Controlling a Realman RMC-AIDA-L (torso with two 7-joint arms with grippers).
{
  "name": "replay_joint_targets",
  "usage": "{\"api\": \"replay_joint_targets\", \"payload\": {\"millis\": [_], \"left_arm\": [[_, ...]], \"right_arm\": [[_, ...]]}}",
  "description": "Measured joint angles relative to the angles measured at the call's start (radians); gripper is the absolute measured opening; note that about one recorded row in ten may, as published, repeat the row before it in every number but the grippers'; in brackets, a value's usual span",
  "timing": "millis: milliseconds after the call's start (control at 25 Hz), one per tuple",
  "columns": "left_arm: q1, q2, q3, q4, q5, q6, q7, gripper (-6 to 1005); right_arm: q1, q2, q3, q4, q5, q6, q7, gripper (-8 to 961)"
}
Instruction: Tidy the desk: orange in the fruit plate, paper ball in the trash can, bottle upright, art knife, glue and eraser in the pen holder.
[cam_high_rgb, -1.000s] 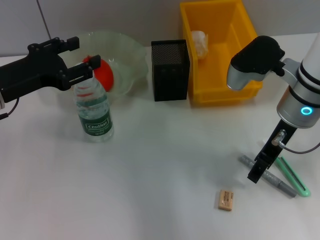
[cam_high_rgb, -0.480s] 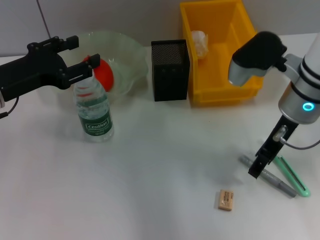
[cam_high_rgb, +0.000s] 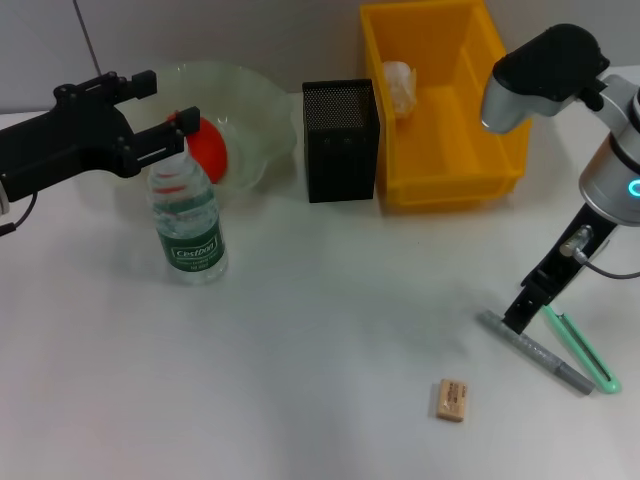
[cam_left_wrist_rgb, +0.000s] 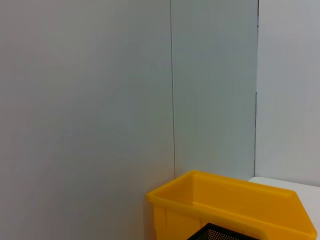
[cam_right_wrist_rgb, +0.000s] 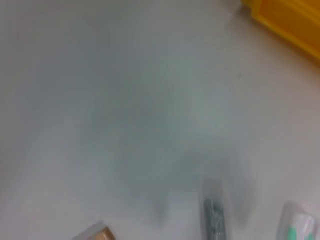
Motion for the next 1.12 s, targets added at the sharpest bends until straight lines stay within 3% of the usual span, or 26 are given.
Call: {"api": "replay_joint_targets", "payload": {"millis": [280, 640, 1120], "left_arm": [[-0.016, 0.002, -0.024, 0.0, 0.0, -0.01, 0.011, 686], [-0.017, 0.002, -0.066, 0.011, -0.023, -0.007, 0.032, 685], [-0.018, 0.002, -0.063, -0.005, -0.048, -0.009, 0.044, 685]], "right_arm": [[-0.002, 0.0, 0.043, -0.061, -0.021, -0.076, 0.097, 697], [-0.038, 0.004, 0.05, -0.057, -0.017, -0.068, 0.196, 698], [-0.072, 0.001, 0.049, -0.037, -0.064, -0.059, 0.138, 698]]}}
